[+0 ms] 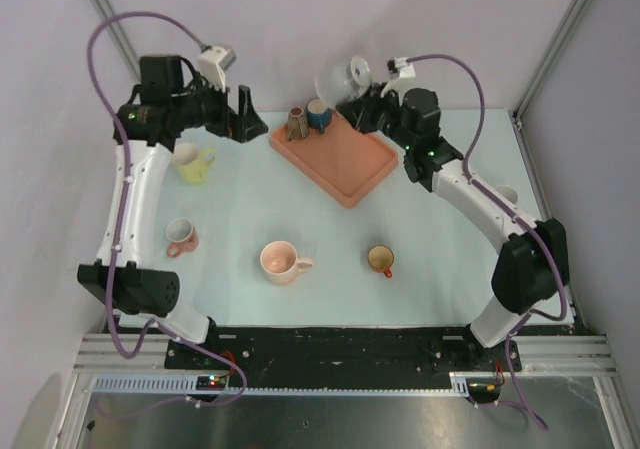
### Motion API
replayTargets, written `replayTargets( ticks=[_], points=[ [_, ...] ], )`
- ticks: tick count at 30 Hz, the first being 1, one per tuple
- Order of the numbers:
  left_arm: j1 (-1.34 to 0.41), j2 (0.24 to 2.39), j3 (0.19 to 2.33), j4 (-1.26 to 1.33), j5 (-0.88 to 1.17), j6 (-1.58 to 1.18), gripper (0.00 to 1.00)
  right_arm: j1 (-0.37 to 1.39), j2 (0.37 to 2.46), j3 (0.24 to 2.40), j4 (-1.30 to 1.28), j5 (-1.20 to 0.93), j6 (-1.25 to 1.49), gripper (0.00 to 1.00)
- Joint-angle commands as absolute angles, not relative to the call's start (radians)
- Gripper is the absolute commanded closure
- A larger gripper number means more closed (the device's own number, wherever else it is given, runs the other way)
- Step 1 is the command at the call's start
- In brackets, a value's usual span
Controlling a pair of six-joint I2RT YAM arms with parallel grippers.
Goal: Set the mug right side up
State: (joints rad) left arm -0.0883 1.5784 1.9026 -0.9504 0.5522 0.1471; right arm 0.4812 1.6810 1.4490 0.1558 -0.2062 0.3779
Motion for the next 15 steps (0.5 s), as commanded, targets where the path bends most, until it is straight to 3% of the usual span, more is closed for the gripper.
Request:
replayTargets(
  ticks=[1, 5, 15],
  points=[
    [-0.1, 1.539, 2.058, -0.929, 0.825, -0.049, 0.0, 0.503, 1.632, 1.432, 0.599, -0.419, 0.7, 1.0],
    [-0.13, 1.56, 2.13, -0.902, 0.869, -0.111, 0.02, 0.545, 1.646, 1.448, 0.698, -0.441, 0.803, 1.0],
    [-0.155, 1.61, 2.19, -0.761, 0.948, -0.28, 0.21, 0.63, 1.672, 1.509, 0.717, -0.467, 0.841, 1.0]
  ],
)
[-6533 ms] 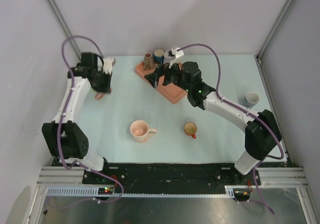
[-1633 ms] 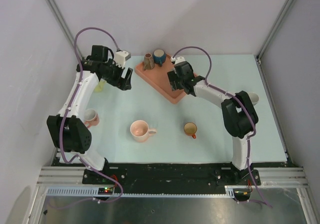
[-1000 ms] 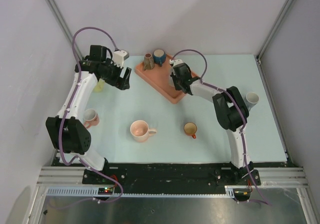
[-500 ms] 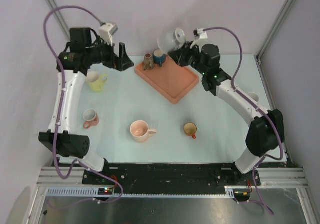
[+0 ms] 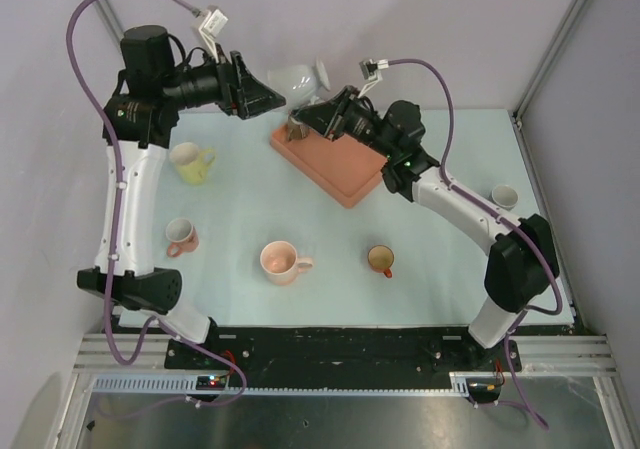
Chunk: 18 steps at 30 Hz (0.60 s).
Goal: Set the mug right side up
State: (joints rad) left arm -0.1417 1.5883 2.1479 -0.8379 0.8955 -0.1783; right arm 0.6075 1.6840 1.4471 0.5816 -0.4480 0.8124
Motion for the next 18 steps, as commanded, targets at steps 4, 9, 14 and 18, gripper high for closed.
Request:
replayTargets(
  ticks=[4, 9, 14, 18],
  points=[
    [-0.163, 1.627, 2.18, -0.71, 0.967, -0.346, 0.36, 0.65, 1.695, 1.534, 0.708, -0.482, 0.848, 1.0],
    [-0.166, 1.633, 2.128, -0.622, 0.987, -0.453, 0.6, 0.671, 1.756, 1.561, 0.722, -0.519, 0.888, 1.0],
    [-0.165, 1.632, 2.061, -0.525, 1.005, -0.548, 0.89, 0.681, 1.835, 1.612, 0.736, -0.619, 0.942, 1.0],
    [-0.156, 1.619, 2.021, -0.515, 0.946, -0.569, 0.99, 0.676, 1.854, 1.573, 0.773, -0.615, 0.987, 0.86]
  ],
)
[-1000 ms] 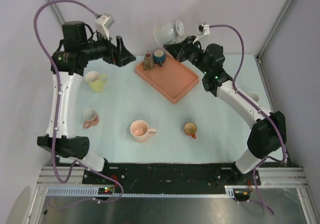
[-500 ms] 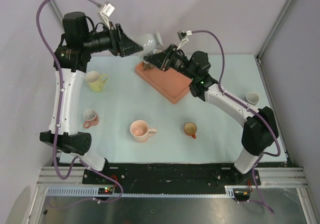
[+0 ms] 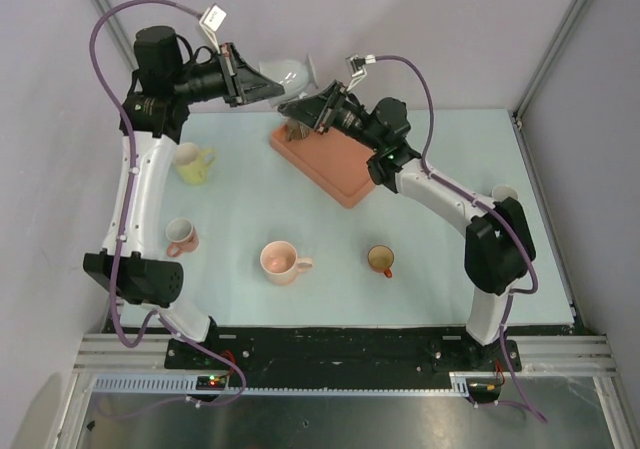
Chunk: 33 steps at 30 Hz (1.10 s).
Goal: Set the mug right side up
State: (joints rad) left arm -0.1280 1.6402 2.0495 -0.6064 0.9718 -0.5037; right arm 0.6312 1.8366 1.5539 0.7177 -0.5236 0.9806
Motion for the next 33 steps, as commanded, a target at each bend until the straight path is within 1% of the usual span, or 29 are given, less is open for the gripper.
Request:
replayTargets(
  ticks=[1, 3, 4, 5, 6, 7, 9, 12, 14, 16, 18, 22, 26, 29, 33],
  points=[
    [-0.152, 1.611, 2.008, -0.514, 0.913, -0.566, 0.99, 0.672, 1.85, 1.561, 0.756, -0.605, 0.973, 0.63],
    [-0.144, 1.587, 1.972, -0.514, 0.83, -0.551, 1.0, 0.664, 1.838, 1.526, 0.707, -0.585, 0.93, 0.28],
    [-0.14, 1.58, 1.964, -0.526, 0.789, -0.538, 1.0, 0.659, 1.832, 1.504, 0.682, -0.576, 0.911, 0.14],
    [-0.136, 1.575, 1.96, -0.54, 0.756, -0.503, 1.0, 0.655, 1.819, 1.483, 0.647, -0.563, 0.883, 0.07],
    [-0.134, 1.57, 1.961, -0.572, 0.697, -0.459, 1.0, 0.651, 1.803, 1.459, 0.619, -0.553, 0.857, 0.04],
    [-0.131, 1.568, 1.963, -0.607, 0.643, -0.378, 1.0, 0.648, 1.79, 1.44, 0.566, -0.541, 0.82, 0.02],
    [-0.127, 1.558, 1.965, -0.694, 0.466, -0.194, 1.0, 0.643, 1.771, 1.417, 0.45, -0.536, 0.747, 0.01],
    [-0.124, 1.54, 1.905, -0.798, 0.204, 0.103, 1.0, 0.64, 1.755, 1.389, 0.27, -0.565, 0.653, 0.01],
    [-0.123, 1.532, 1.832, -0.864, 0.085, 0.253, 1.0, 0.638, 1.739, 1.36, 0.194, -0.585, 0.611, 0.0],
    [-0.119, 1.534, 1.748, -0.922, 0.008, 0.356, 1.0, 0.637, 1.72, 1.328, 0.145, -0.582, 0.57, 0.01],
    [-0.107, 1.542, 1.653, -0.949, -0.011, 0.418, 1.0, 0.637, 1.703, 1.315, 0.103, -0.556, 0.531, 0.01],
    [-0.078, 1.592, 1.54, -0.961, 0.07, 0.472, 1.0, 0.628, 1.679, 1.309, 0.073, -0.507, 0.495, 0.01],
    [-0.074, 1.677, 1.502, -0.962, 0.094, 0.483, 1.0, 0.605, 1.665, 1.309, 0.06, -0.441, 0.501, 0.01],
    [-0.073, 1.744, 1.489, -0.961, 0.071, 0.495, 1.0, 0.58, 1.664, 1.309, 0.046, -0.403, 0.517, 0.01],
    [-0.072, 1.817, 1.468, -0.96, 0.047, 0.509, 1.0, 0.555, 1.675, 1.337, -0.037, -0.283, 0.493, 0.01]
  ],
)
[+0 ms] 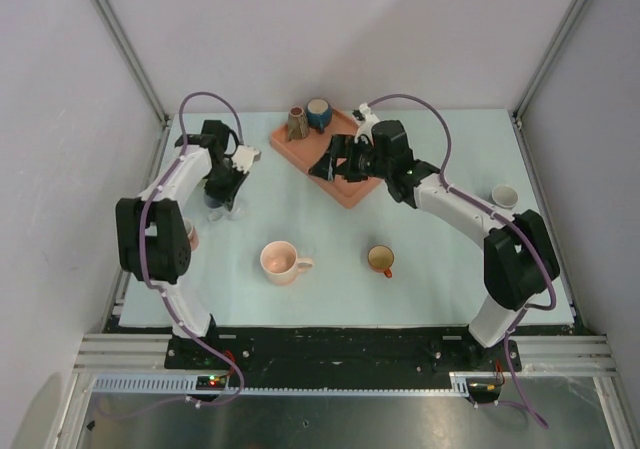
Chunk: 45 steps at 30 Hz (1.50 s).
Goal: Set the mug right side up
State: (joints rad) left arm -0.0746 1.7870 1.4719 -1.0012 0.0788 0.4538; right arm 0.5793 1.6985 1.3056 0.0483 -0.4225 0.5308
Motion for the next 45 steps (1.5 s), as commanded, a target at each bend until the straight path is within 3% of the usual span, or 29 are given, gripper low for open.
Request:
replayTargets(
  ticks=[1, 3, 7, 11, 17, 21, 27, 34, 40, 43, 45],
  points=[
    [-0.072, 1.83, 1.464, -0.961, 0.045, 0.51, 1.0, 0.552, 1.681, 1.352, -0.074, -0.239, 0.468, 0.01],
    [-0.073, 1.845, 1.456, -0.96, 0.044, 0.51, 0.94, 0.548, 1.702, 1.405, -0.151, -0.163, 0.412, 0.01],
    [-0.072, 1.838, 1.454, -0.961, 0.047, 0.508, 0.65, 0.547, 1.777, 1.541, -0.278, -0.037, 0.274, 0.01],
    [-0.072, 1.801, 1.482, -0.962, 0.043, 0.5, 0.44, 0.552, 1.925, 1.728, -0.345, 0.084, 0.128, 0.01],
    [-0.072, 1.719, 1.527, -0.975, 0.061, 0.491, 0.25, 0.548, 2.192, 2.006, -0.336, 0.177, 0.011, 0.07],
    [-0.074, 1.666, 1.546, -0.998, 0.085, 0.484, 0.21, 0.552, 2.351, 2.165, -0.227, 0.17, -0.029, 0.1],
    [-0.07, 1.639, 1.574, -1.015, 0.106, 0.452, 0.2, 0.554, 2.503, 2.241, 0.067, 0.204, -0.045, 0.11],
    [-0.069, 1.662, 1.649, -1.025, 0.144, 0.416, 0.2, 0.537, 2.686, 2.471, 0.104, 0.247, 0.123, 0.36],
    [-0.053, 1.686, 1.697, -1.03, 0.163, 0.417, 0.2, 0.505, 2.718, 2.476, 0.138, 0.276, 0.417, 0.45],
    [-0.041, 1.694, 1.707, -1.029, 0.168, 0.421, 0.2, 0.465, 2.716, 2.41, 0.175, 0.221, 0.784, 0.46],
    [-0.034, 1.698, 1.708, -1.029, 0.171, 0.423, 0.2, 0.456, 2.723, 2.391, 0.199, 0.204, 0.879, 0.47]
  ],
)
